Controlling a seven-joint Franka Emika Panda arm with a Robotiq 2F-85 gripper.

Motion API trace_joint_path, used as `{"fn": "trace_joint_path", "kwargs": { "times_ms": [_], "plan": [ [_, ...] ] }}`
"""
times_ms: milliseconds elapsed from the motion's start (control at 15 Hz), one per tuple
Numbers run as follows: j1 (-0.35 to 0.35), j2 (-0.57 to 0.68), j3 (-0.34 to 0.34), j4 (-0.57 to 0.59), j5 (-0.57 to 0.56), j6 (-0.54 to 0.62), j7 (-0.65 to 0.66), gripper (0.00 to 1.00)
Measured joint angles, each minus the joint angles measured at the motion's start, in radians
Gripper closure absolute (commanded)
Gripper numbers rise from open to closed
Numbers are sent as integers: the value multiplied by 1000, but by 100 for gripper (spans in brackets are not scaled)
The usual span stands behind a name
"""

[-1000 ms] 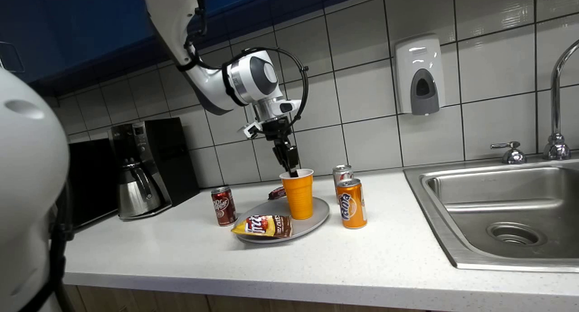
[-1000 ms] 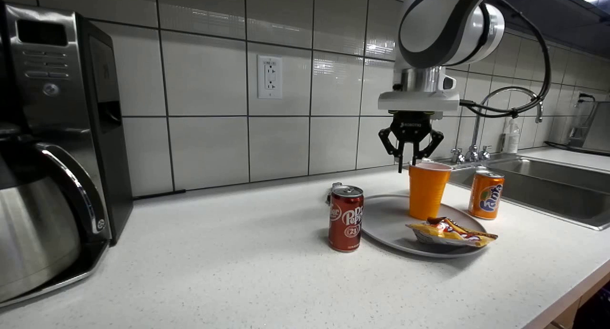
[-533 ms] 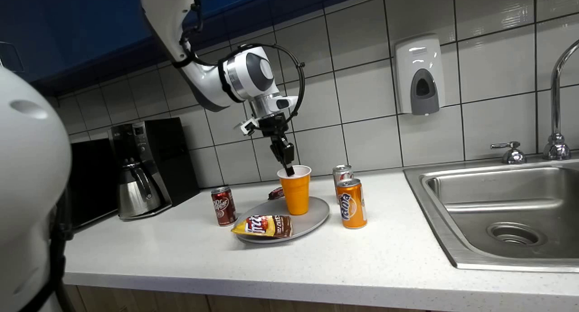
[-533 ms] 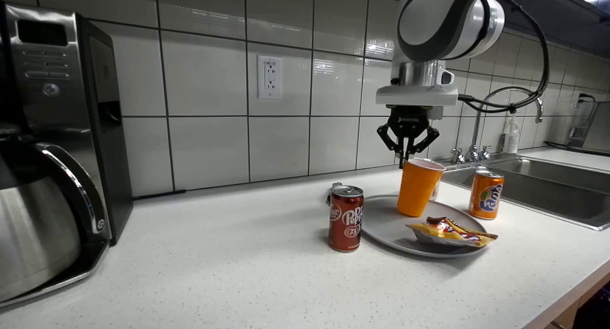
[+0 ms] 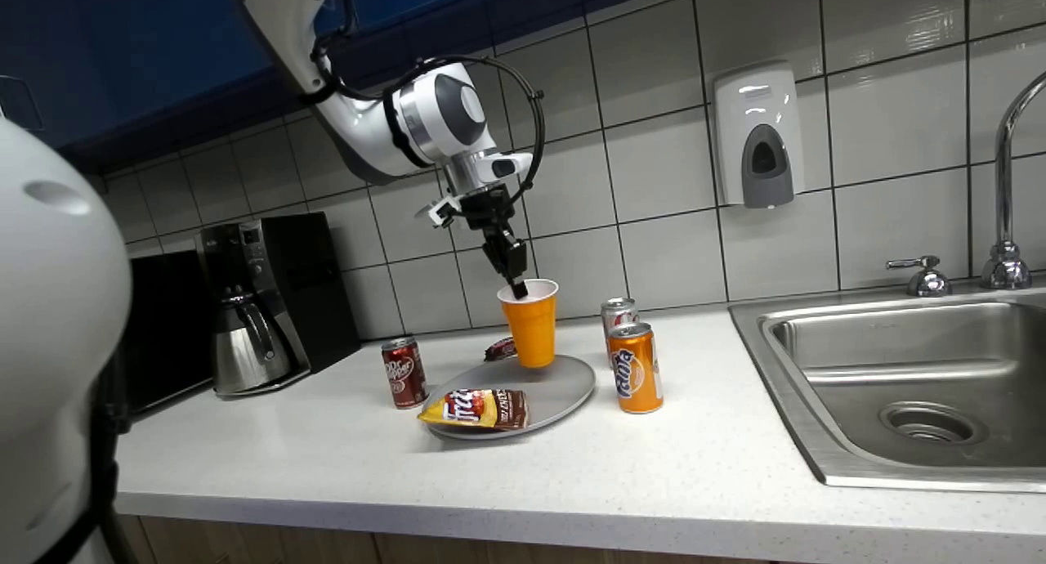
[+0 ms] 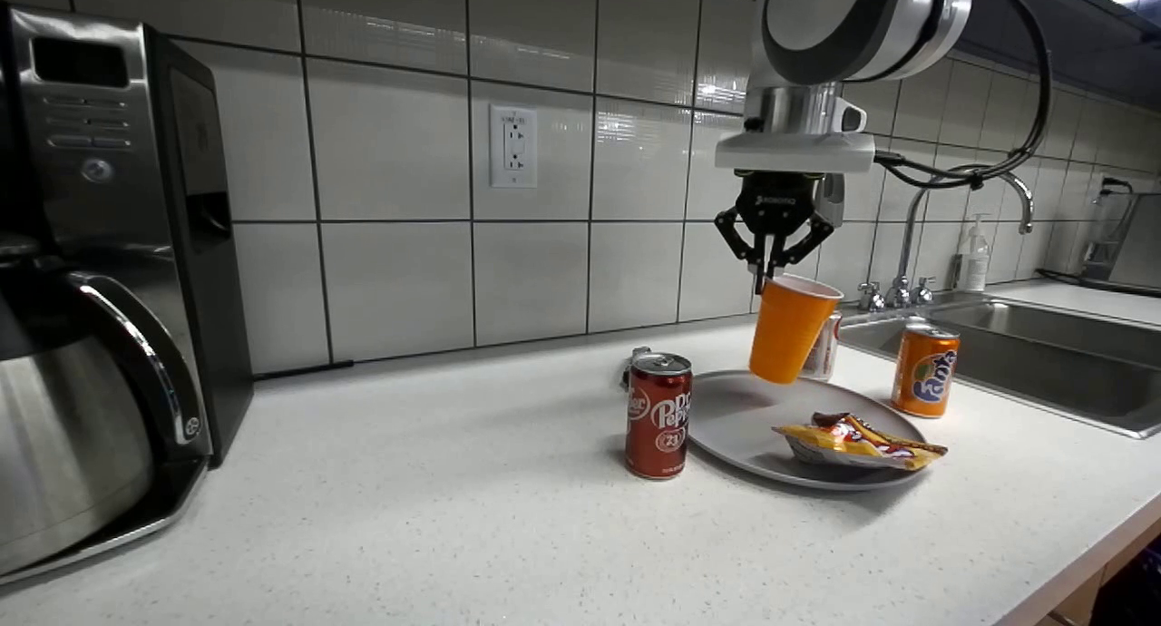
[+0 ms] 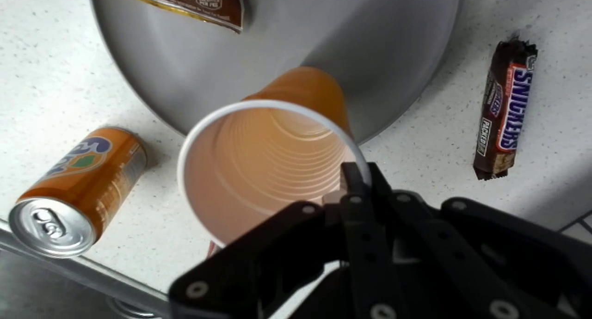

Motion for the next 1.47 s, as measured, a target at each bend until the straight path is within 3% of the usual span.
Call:
{"fn": "trace_joint_path", "kwargs": {
  "times_ms": [600, 1467],
  "plan": [
    [0, 25, -1, 77, -35, -1, 1, 99],
    [0, 239, -21, 321, -35, -30, -2, 99]
  ]
}}
